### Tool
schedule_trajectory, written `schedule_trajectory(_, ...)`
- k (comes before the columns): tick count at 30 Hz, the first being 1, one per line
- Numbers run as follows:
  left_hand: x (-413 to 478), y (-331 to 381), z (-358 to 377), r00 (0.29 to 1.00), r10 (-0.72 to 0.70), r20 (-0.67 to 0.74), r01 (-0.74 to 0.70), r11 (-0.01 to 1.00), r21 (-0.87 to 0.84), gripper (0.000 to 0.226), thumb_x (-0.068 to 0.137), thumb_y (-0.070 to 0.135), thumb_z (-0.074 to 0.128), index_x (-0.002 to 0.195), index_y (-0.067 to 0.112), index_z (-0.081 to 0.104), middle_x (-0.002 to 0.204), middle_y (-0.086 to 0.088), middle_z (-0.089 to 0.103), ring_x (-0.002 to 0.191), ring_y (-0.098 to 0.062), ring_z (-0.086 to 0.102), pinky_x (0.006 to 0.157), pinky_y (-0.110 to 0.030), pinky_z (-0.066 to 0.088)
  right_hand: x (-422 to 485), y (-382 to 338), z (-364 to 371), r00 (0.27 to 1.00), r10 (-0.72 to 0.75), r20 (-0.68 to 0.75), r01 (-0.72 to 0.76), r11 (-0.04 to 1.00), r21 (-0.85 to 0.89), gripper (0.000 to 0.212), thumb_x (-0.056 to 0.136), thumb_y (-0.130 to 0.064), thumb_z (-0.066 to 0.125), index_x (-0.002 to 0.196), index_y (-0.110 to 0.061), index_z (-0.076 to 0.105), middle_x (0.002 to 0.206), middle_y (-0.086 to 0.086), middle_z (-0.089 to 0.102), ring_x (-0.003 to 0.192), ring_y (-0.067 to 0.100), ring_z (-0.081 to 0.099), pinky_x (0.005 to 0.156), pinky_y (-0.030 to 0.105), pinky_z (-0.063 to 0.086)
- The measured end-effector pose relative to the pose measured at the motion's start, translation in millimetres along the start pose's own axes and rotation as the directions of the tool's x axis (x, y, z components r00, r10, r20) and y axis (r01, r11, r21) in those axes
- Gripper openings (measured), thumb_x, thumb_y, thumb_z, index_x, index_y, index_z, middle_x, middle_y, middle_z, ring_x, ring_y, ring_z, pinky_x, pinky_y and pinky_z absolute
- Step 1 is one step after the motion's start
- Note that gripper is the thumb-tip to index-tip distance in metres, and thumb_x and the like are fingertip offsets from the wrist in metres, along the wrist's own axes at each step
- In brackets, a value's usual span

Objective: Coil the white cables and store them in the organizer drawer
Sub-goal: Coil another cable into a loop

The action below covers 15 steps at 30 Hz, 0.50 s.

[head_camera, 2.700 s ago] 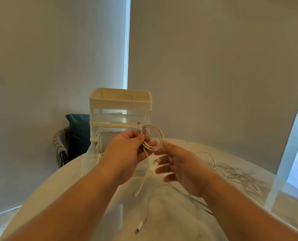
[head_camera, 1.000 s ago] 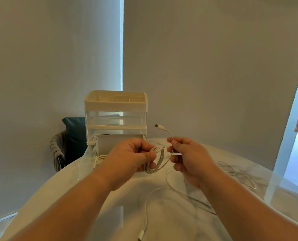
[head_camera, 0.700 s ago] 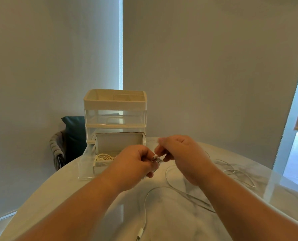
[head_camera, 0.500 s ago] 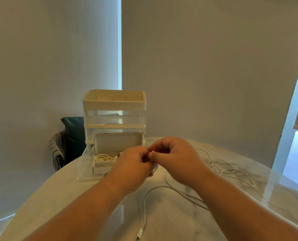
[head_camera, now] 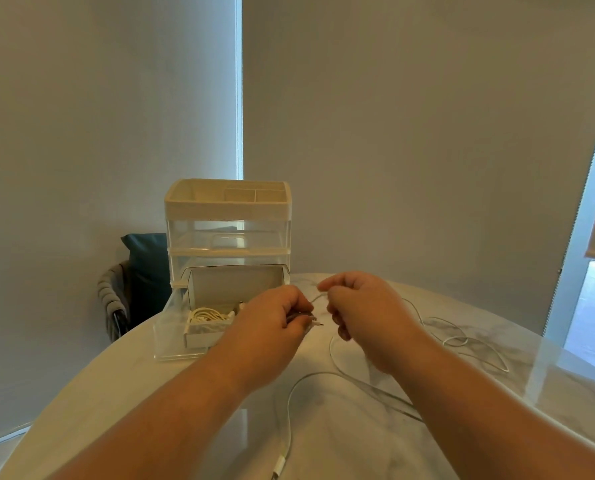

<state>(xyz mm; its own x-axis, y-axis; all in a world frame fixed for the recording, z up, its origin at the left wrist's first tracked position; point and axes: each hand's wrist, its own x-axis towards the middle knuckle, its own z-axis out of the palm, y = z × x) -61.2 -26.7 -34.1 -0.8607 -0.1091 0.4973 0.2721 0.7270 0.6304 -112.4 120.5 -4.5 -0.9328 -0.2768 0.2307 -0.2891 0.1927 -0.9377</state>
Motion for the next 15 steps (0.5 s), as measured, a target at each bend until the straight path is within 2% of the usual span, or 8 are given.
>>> schedule_trajectory(1, 0, -1, -1, 1.0, 0.003, 0.026, -0.004, 0.999, 0.041, 0.006, 0.097, 0.029, 0.058, 0.094, 0.033, 0.061, 0.089, 0.013, 0.064, 0.081, -0.003, 0.06, 0.072, -0.025, 0.051, 2, -2, -1, 0.997, 0.077, -0.005, -0.075, 0.981, 0.181, 0.023, 0.093, -0.004, 0.047, 0.099, -0.012, 0.067, 0.068, 0.005, 0.055, 0.054, 0.013, 0.046, 0.05, 0.027, 0.04)
schedule_trajectory(3, -1, -2, -2, 0.998, -0.004, 0.067, -0.003, 0.995, 0.101, 0.006, 0.099, 0.03, 0.053, 0.095, 0.033, 0.055, 0.088, 0.012, 0.06, 0.079, -0.003, 0.056, 0.067, -0.022, 0.044, 6, -5, -4, 0.985, 0.172, 0.012, -0.157, 0.865, 0.477, 0.024, 0.096, -0.001, 0.042, 0.106, -0.007, 0.064, 0.069, 0.006, 0.051, 0.056, 0.014, 0.045, 0.05, 0.028, 0.04)
schedule_trajectory(6, -1, -6, -1, 0.994, -0.035, 0.099, 0.018, 0.986, 0.165, 0.012, 0.1, 0.03, 0.05, 0.091, 0.033, 0.044, 0.082, 0.008, 0.056, 0.07, -0.005, 0.05, 0.061, -0.021, 0.036, 7, -10, -5, 0.982, 0.184, 0.037, -0.155, 0.68, 0.717, 0.024, 0.095, 0.0, 0.044, 0.11, -0.005, 0.062, 0.065, 0.004, 0.05, 0.053, 0.013, 0.044, 0.049, 0.027, 0.04)
schedule_trajectory(8, -1, -6, 0, 0.994, -0.067, 0.085, 0.054, 0.989, 0.139, 0.012, 0.102, 0.026, 0.046, 0.091, 0.029, 0.043, 0.086, 0.006, 0.061, 0.07, -0.004, 0.052, 0.062, -0.019, 0.038, 4, -14, -2, 0.986, 0.144, 0.085, -0.158, 0.643, 0.749, 0.024, 0.095, 0.001, 0.045, 0.113, -0.004, 0.06, 0.065, 0.005, 0.05, 0.052, 0.013, 0.044, 0.049, 0.027, 0.04)
schedule_trajectory(10, 0, -5, -2, 0.992, -0.125, 0.031, 0.124, 0.992, 0.028, 0.011, 0.102, 0.021, 0.045, 0.092, 0.022, 0.046, 0.088, 0.003, 0.065, 0.072, -0.005, 0.057, 0.062, -0.022, 0.042, -1, -17, 1, 0.98, 0.125, 0.155, -0.199, 0.677, 0.708, 0.023, 0.093, 0.002, 0.046, 0.112, 0.0, 0.059, 0.065, 0.006, 0.049, 0.053, 0.014, 0.044, 0.049, 0.027, 0.041)
schedule_trajectory(11, 2, -5, -5, 0.987, -0.164, -0.006, 0.163, 0.986, -0.041, 0.011, 0.102, 0.018, 0.045, 0.091, 0.018, 0.048, 0.087, 0.0, 0.066, 0.073, -0.011, 0.058, 0.063, -0.028, 0.046, -4, -18, 2, 0.971, 0.135, 0.198, -0.234, 0.708, 0.666, 0.02, 0.093, 0.002, 0.047, 0.109, 0.003, 0.058, 0.065, 0.007, 0.049, 0.053, 0.015, 0.043, 0.049, 0.028, 0.042)
schedule_trajectory(13, 7, -9, -9, 0.966, -0.25, -0.064, 0.238, 0.959, -0.152, 0.008, 0.099, 0.014, 0.046, 0.093, 0.012, 0.051, 0.082, -0.004, 0.061, 0.072, -0.019, 0.055, 0.067, -0.04, 0.048, -9, -17, 3, 0.932, 0.17, 0.321, -0.332, 0.758, 0.561, 0.014, 0.091, 0.002, 0.048, 0.102, 0.002, 0.056, 0.065, 0.008, 0.049, 0.052, 0.016, 0.043, 0.048, 0.028, 0.043)
schedule_trajectory(15, 11, -13, -12, 0.941, -0.336, -0.052, 0.311, 0.913, -0.264, 0.007, 0.096, 0.014, 0.047, 0.098, 0.012, 0.053, 0.078, -0.004, 0.057, 0.071, -0.02, 0.048, 0.067, -0.04, 0.043, -14, -14, 5, 0.862, 0.198, 0.467, -0.426, 0.782, 0.456, 0.018, 0.09, 0.002, 0.047, 0.105, 0.0, 0.057, 0.066, 0.009, 0.051, 0.052, 0.016, 0.045, 0.047, 0.028, 0.045)
